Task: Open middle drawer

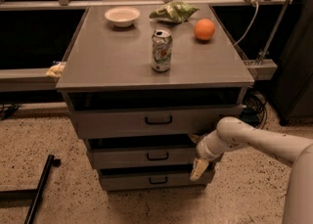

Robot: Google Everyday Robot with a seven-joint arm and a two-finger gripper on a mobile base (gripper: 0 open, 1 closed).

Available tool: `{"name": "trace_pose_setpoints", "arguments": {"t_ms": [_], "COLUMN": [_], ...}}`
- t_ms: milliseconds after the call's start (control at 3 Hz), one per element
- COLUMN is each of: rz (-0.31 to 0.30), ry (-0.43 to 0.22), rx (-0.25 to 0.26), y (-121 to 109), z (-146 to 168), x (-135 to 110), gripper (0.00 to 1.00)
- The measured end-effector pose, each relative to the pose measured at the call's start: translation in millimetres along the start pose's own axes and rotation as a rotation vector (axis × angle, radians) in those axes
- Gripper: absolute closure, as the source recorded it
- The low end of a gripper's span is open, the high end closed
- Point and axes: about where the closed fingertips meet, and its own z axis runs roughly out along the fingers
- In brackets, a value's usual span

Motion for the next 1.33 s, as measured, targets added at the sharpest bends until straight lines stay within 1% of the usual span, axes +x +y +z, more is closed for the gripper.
{"name": "trace_pose_setpoints", "arguments": {"t_ms": [333, 667, 1000, 1333], "rz": [-0.023, -0.032, -0.032, -0.028], "ry": [0.033, 0.092, 0.093, 0.095], "rx": [0.007, 0.02, 0.019, -0.011], "y": [0.9, -2.5, -2.4, 2.7], "z": [7.1, 20.8, 20.9, 23.0], "x": [11.4, 48.6, 48.9, 48.4], "gripper": [0.0, 0.0, 0.0, 0.0]}}
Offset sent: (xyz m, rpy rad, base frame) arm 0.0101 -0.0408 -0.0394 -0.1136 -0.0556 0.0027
